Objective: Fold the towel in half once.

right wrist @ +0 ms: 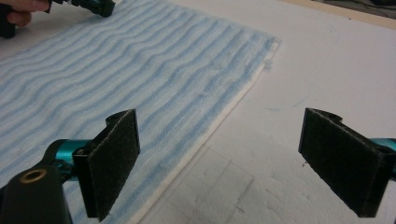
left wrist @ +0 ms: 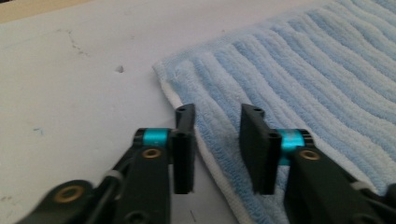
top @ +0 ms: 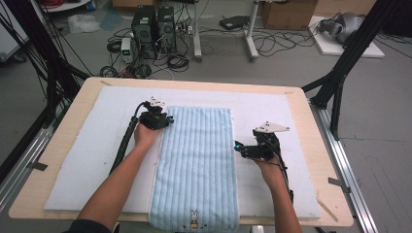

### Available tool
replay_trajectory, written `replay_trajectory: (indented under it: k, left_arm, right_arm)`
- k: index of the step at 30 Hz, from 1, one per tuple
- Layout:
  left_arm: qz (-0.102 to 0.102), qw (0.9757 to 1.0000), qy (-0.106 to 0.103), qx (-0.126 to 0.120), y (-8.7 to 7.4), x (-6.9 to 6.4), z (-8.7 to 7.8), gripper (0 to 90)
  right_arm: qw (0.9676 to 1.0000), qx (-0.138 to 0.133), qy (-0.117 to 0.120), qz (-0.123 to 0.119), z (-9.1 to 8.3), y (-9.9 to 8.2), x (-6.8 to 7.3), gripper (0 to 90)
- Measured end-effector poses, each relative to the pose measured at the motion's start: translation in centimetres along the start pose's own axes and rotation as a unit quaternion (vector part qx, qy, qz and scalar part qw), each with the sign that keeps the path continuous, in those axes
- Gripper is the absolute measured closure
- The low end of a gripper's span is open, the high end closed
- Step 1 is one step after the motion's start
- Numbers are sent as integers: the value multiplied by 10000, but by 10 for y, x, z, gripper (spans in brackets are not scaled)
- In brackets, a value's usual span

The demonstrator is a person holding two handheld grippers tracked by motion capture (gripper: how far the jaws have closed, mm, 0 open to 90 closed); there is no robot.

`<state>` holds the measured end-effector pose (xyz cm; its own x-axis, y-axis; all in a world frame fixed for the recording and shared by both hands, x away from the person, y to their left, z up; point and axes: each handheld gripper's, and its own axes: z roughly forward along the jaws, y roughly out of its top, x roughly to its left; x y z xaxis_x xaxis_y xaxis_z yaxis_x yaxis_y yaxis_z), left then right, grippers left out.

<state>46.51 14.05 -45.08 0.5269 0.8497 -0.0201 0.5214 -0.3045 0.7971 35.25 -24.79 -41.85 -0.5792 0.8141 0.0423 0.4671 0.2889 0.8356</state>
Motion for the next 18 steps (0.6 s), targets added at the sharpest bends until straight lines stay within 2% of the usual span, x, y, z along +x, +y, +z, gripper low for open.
replay_trajectory:
  k: [2,4,7,9,10,11,12,14,18]
  left_arm:
    - [14,10000,-63,-7,0,-1,0,793]
    - [21,9999,-126,-3,0,0,0,840]
    - [-162,9996,-217,-21,0,4,0,851]
    - [-231,9993,-274,-39,-1,5,-1,853]
    - [-284,9991,-302,-37,-1,6,-1,854]
    - [-298,9990,-326,-34,-1,7,-1,855]
    - [-348,9988,-347,-44,-1,8,-1,857]
    - [-370,9985,-393,-39,-1,9,-1,857]
    - [-405,9983,-410,-19,-1,10,-1,857]
  right_arm:
    - [10000,35,-12,-21,4,2,1,119]
    - [9999,85,-86,-17,10,5,2,153]
    - [9997,219,-126,10,25,12,-2,195]
    - [9995,279,70,105,37,15,-7,359]
    - [9993,332,105,155,43,17,-8,394]
    - [9988,446,47,217,52,20,-9,410]
    - [9986,462,16,249,57,22,-10,444]
    - [9976,560,-28,408,72,28,-11,458]
    - [9955,811,-301,392,94,39,-12,474]
